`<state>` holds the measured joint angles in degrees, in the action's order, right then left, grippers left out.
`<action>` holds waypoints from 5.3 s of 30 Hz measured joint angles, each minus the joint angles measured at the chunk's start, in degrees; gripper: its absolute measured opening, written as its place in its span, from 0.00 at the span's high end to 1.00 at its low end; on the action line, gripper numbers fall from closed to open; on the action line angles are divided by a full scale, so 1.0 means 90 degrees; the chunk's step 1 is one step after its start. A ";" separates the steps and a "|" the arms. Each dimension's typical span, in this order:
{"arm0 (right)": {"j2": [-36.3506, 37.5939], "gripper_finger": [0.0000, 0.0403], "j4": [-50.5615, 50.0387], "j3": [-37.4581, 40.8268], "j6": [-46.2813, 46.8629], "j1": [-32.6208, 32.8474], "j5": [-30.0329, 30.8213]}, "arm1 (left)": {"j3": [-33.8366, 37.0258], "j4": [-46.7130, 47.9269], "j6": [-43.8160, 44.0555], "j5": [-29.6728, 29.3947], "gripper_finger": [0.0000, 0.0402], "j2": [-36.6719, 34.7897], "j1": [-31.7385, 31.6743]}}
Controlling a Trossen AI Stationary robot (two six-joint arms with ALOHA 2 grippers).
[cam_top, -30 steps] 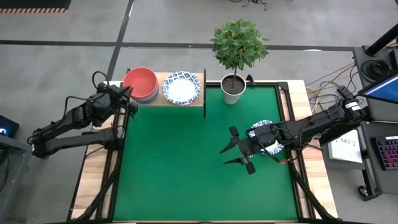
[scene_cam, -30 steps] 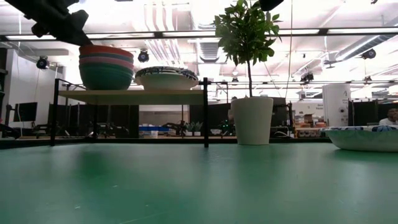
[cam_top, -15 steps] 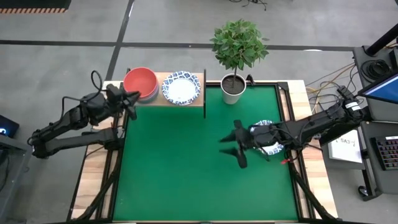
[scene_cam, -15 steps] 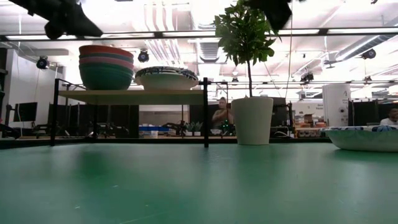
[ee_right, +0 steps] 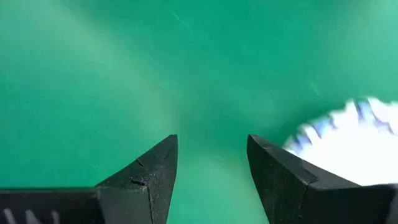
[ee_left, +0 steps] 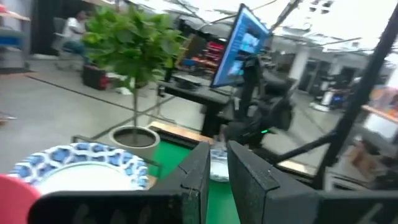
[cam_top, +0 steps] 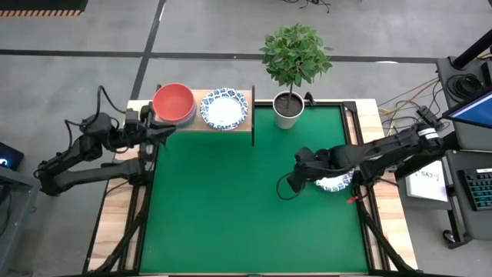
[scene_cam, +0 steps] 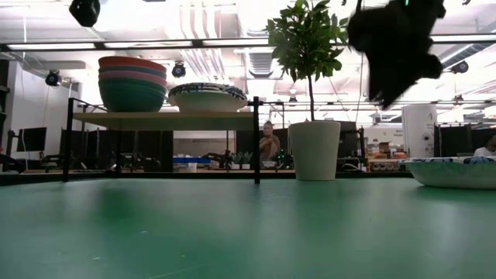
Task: Place and stack bowls onto a shelf
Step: Stack the white patterned bowl on top of the white patterned bowl on the shelf
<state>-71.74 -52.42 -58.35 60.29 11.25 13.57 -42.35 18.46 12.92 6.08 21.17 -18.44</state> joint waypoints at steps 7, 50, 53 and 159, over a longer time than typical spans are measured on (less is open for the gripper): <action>-0.0764 0.55 -0.1243 -0.0004 0.0689 -0.0088 -0.0581 | 0.0015 -0.0389 0.0354 0.0193 0.90 0.0224 0.0385; -0.2344 0.97 -0.1443 -0.2242 -0.1650 0.0497 -0.0697 | 0.0024 -0.2612 -0.0383 -0.1713 0.90 0.2402 0.4073; -0.2344 0.97 -0.1374 -0.3005 -0.2396 0.0726 -0.0631 | 0.0035 -0.2615 -0.0521 -0.2125 0.90 0.2389 0.4069; -0.3480 0.98 0.3373 -0.4601 -0.9020 -0.2063 0.0494 | 0.0029 -0.2609 -0.1072 -0.2299 0.90 0.1727 0.4068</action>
<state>-103.06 -22.06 -99.77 -20.89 -7.31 18.02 -42.09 -5.02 3.27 -14.61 36.71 18.17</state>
